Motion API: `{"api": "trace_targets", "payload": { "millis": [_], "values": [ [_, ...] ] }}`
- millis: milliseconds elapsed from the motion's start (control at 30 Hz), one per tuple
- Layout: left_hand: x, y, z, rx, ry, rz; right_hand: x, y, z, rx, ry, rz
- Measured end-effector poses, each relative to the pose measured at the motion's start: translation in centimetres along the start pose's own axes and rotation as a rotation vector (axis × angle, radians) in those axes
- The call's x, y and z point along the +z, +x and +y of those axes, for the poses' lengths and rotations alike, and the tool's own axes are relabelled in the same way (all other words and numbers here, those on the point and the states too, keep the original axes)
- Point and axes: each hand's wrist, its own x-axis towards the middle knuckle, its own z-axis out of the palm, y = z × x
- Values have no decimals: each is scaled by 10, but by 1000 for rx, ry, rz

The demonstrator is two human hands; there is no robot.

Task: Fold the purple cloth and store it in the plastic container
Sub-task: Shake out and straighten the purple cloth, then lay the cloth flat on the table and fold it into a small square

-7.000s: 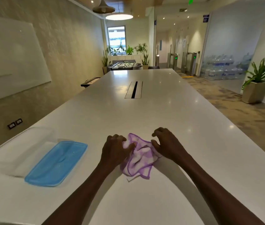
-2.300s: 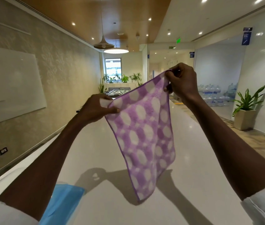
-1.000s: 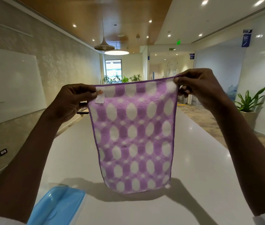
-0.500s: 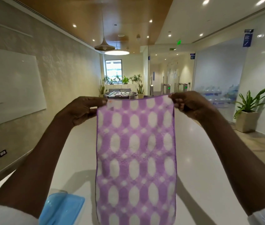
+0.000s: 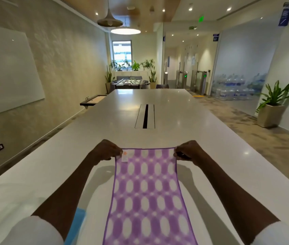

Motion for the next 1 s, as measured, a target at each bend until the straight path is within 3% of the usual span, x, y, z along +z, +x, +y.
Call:
{"api": "trace_targets", "payload": {
  "millis": [167,267,367,467,600,733,1000],
  "values": [
    [31,31,-30,12,55,54,17,26,33,100,101,26],
    [47,38,-40,60,99,156,24,29,46,71,78,18],
    [58,36,-48,63,191,152,32,25,55,55,64,-60],
    [68,26,-52,114,285,173,39,14,58,-9,-183,-44],
    [84,-5,-50,185,295,181,46,-14,62,-243,-517,-18],
    [105,-50,-51,248,308,120,53,-51,68,-384,-743,-110],
    [134,-130,-63,300,301,26,48,-126,93,-502,-831,-199]
  ]
}}
